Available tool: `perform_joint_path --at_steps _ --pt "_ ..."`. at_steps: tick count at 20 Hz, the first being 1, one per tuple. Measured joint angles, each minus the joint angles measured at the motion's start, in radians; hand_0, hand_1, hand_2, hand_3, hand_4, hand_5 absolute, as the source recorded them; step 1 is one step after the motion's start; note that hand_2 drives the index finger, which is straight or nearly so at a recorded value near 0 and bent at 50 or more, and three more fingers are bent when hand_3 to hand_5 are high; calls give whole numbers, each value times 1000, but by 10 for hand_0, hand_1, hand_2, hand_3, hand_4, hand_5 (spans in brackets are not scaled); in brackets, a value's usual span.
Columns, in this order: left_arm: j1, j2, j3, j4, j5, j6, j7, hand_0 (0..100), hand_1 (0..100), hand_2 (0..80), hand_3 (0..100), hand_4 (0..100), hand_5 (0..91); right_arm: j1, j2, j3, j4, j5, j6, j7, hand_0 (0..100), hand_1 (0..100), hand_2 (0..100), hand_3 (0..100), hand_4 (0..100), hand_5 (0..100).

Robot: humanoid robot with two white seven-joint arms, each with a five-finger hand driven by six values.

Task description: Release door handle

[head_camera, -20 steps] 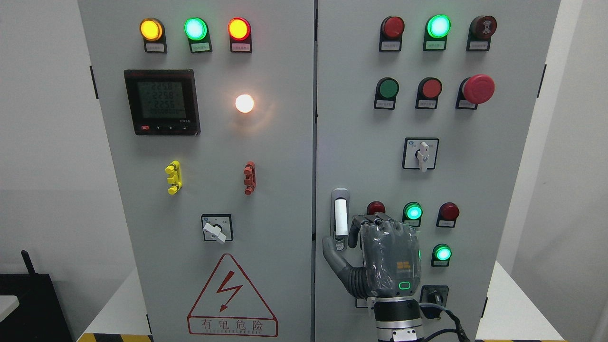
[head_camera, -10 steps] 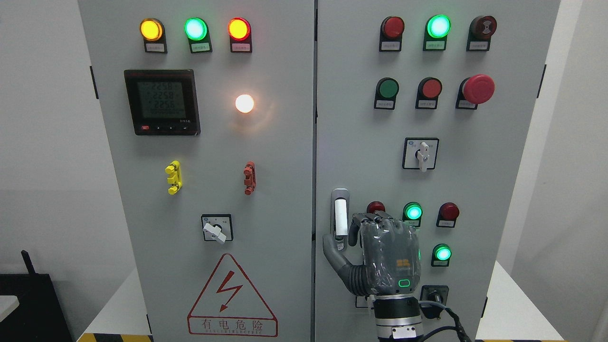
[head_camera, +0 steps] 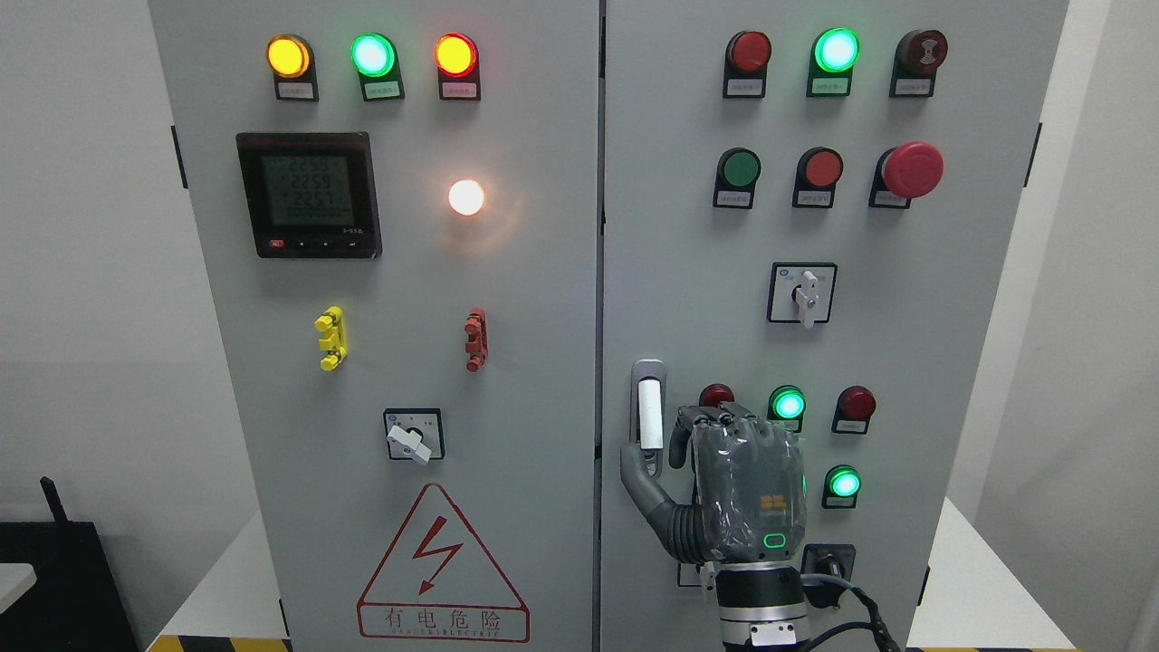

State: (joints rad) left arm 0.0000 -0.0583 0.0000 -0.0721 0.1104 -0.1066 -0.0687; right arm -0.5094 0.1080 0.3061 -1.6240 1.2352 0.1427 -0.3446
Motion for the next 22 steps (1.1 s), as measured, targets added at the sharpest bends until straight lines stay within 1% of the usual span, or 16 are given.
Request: perform_joint_path --at_steps 5,10,15,22 --pt "0 0 0 0 0 0 0 120 389 0 0 0 0 1 0 -2 2 0 0 0 314 575 835 1000 883 977" --pt "0 0 0 0 0 0 0 120 389 0 0 0 0 1 1 -3 3 0 1 -1 367 571 834 1000 885 978" --pt "0 0 0 0 0 0 0 120 389 0 0 0 0 2 1 -6 4 0 1 -1 389 568 839 1000 884 977" --pt "0 0 0 0 0 0 0 120 389 0 0 0 0 2 1 -9 5 0 1 -1 397 563 850 1000 888 977"
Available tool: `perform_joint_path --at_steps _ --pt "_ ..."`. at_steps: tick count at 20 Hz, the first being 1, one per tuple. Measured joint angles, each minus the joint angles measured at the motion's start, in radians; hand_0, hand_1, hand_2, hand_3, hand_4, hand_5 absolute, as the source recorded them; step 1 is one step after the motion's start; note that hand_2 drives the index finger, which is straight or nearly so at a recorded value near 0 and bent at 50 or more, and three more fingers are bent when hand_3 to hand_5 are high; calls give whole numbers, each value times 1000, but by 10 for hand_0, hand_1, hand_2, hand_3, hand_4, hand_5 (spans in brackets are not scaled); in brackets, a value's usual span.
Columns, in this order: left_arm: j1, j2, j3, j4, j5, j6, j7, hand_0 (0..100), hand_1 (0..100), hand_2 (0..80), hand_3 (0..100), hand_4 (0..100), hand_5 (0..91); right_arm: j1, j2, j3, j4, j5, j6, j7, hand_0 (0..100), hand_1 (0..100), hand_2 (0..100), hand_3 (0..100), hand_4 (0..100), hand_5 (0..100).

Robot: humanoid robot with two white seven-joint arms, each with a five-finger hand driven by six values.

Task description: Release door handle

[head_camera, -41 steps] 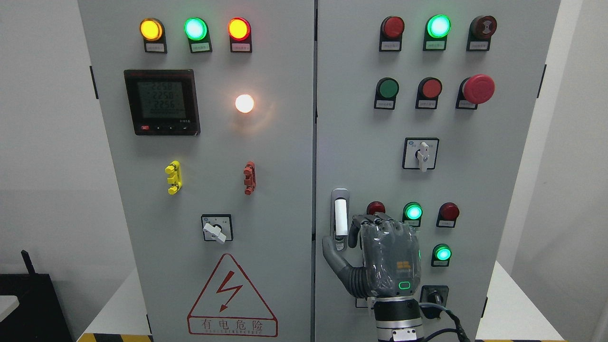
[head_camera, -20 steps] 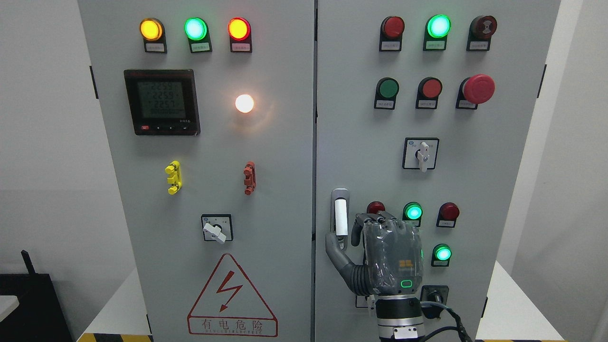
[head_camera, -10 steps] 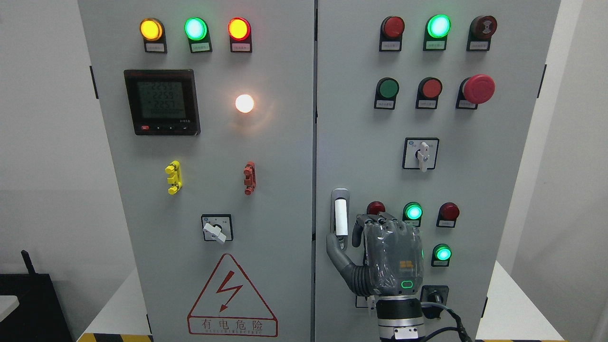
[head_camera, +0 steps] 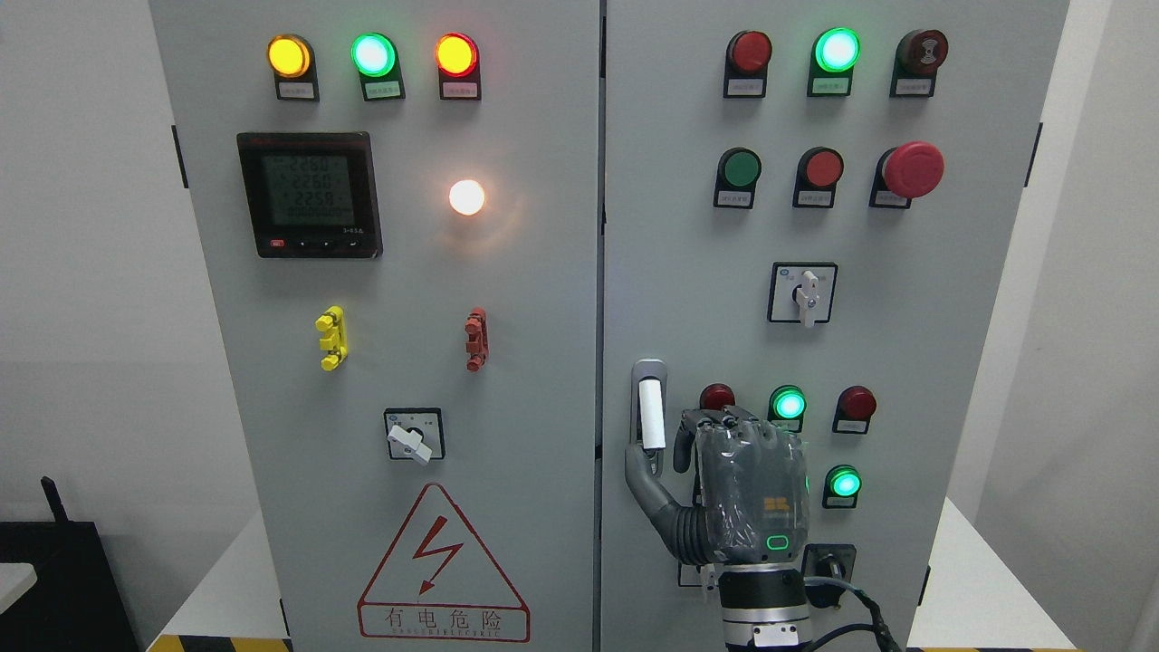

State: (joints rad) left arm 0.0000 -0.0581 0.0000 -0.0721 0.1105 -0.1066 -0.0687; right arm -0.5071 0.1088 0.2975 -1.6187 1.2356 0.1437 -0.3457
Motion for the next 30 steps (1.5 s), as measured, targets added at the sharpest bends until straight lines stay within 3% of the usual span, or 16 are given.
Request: perform_joint_path --at_steps 30 --pt "0 0 0 0 0 0 0 120 389 0 0 0 0 4 -2 -30 1 -1 0 -6 404 573 859 1000 902 979"
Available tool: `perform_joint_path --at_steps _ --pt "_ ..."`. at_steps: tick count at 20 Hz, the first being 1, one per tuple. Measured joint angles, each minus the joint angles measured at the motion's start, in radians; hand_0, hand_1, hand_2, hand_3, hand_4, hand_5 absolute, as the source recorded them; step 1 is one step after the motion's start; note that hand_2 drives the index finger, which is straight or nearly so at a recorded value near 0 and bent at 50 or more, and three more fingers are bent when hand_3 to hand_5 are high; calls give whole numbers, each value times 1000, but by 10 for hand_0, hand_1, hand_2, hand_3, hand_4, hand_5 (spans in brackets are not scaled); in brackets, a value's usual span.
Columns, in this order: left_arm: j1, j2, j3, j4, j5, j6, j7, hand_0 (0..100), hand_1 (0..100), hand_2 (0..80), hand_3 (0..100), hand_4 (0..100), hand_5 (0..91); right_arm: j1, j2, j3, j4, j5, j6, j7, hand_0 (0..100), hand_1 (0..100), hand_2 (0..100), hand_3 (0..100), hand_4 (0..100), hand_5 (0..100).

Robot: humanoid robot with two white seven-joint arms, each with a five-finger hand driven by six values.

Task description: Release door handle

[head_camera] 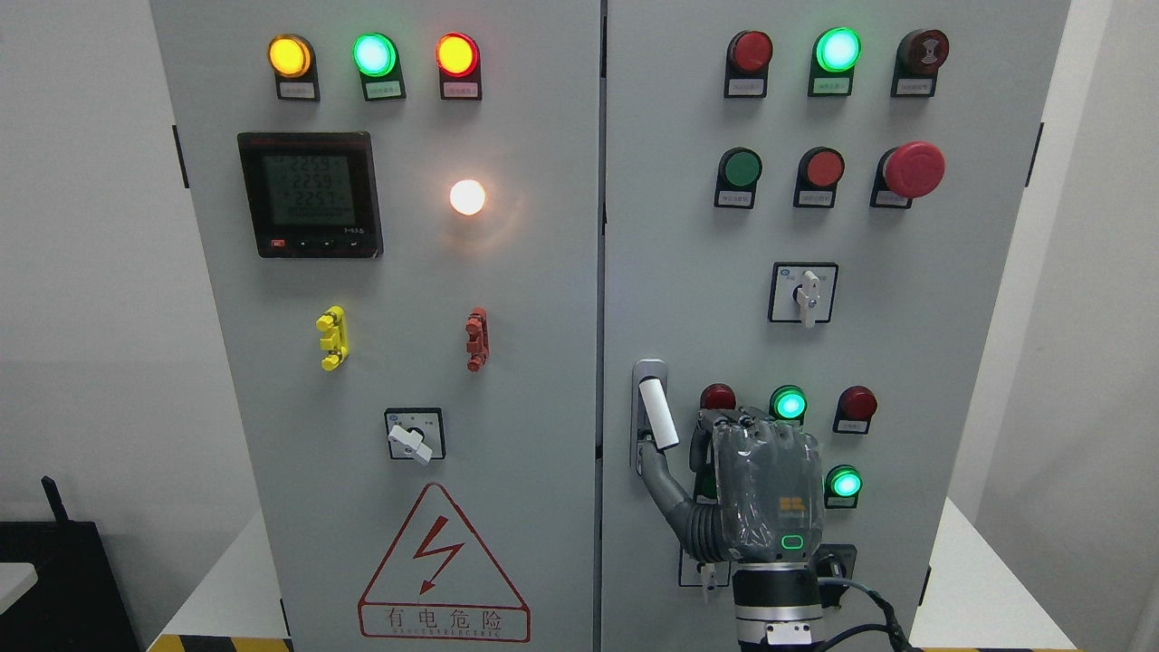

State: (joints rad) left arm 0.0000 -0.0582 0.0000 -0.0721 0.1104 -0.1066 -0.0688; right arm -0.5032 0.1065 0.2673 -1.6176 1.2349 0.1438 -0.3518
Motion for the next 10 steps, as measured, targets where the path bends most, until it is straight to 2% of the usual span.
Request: perform_joint_path --at_steps 10 --pt "0 0 0 0 0 0 0 120 389 0 0 0 0 1 -3 -14 -3 0 0 -3 409 574 866 1000 905 979"
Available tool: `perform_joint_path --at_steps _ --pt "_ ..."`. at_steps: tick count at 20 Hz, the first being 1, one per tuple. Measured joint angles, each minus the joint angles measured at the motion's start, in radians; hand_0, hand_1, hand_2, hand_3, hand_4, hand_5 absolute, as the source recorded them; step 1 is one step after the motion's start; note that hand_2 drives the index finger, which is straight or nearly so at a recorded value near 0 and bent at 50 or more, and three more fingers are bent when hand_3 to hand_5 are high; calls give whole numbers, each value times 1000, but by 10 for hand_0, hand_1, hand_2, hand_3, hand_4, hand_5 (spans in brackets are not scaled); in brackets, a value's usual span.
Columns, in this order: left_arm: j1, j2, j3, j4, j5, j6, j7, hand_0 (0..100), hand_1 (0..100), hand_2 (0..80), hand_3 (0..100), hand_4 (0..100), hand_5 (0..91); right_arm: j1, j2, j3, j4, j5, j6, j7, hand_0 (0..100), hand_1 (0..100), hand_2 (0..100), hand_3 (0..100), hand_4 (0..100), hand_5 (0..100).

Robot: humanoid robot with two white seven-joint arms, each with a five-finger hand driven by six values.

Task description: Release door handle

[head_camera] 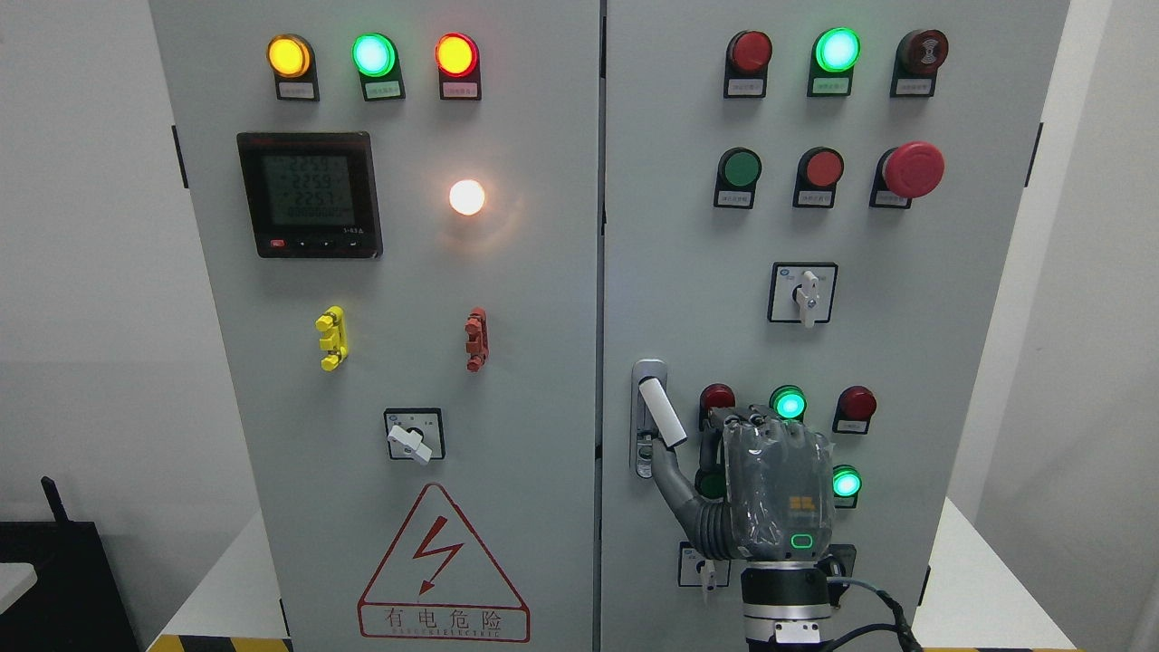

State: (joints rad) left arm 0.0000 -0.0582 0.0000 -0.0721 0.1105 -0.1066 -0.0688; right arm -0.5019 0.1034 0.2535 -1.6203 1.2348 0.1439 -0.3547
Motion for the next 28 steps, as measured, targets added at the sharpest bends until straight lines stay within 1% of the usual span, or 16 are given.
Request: perform_joint_path --at_steps 28 --pt "0 0 0 0 0 0 0 120 389 0 0 0 0 1 -4 -9 -10 0 -2 -4 417 573 867 1000 913 979"
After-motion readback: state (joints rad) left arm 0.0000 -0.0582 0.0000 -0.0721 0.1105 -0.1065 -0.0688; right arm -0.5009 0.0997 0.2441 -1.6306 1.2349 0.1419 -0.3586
